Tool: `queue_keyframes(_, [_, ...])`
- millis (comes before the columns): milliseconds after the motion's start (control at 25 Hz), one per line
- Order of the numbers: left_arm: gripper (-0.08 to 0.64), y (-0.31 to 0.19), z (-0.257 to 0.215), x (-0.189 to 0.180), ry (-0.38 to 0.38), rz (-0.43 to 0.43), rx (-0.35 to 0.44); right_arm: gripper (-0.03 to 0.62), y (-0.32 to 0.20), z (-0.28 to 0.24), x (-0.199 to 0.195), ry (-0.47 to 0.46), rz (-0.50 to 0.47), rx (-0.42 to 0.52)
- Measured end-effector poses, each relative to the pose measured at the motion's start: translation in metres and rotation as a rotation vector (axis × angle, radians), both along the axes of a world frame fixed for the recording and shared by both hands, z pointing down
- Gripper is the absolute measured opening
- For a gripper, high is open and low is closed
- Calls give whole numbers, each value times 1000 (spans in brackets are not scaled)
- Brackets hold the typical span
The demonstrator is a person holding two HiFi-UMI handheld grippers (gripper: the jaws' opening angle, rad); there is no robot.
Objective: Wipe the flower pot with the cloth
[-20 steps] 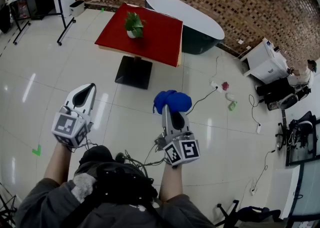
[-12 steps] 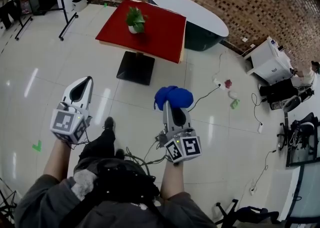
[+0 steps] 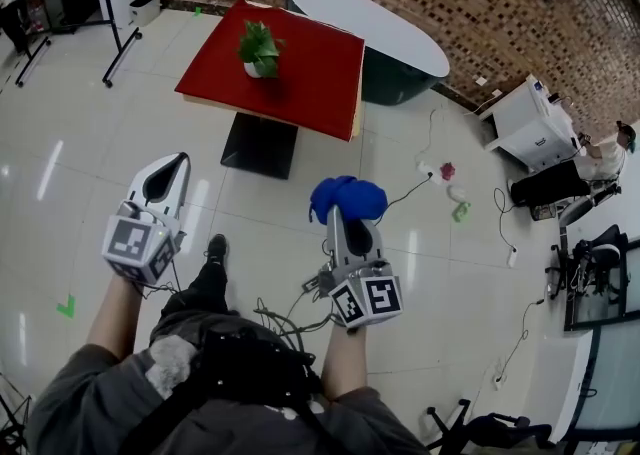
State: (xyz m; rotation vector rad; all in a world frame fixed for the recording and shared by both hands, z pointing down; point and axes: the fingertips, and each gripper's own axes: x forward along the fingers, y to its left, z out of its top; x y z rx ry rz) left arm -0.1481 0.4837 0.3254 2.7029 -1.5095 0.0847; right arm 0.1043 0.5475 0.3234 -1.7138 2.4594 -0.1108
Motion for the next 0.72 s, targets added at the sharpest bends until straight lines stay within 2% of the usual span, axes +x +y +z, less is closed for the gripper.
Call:
queue_keyframes(80, [26,-26,5,3,2,4,-17,66,-24,6,4,-1,13,-10])
queue_keyframes(200, [26,-72,6,8,-24,43,-2,66,-68,7,6,0,29,-23])
queue_keyframes(360, [26,-170,0,-8,8,40,-35,66,-161,-4,-16,7,40,-31])
queue_keyframes(480, [26,-236,-4,-17,-11,62,-54,66,-228,-9,-30,14,48,-55])
queue_keyframes(720, [26,-305,17,-27,0,85,-73,66,-303,-10,-51,20,48,-55])
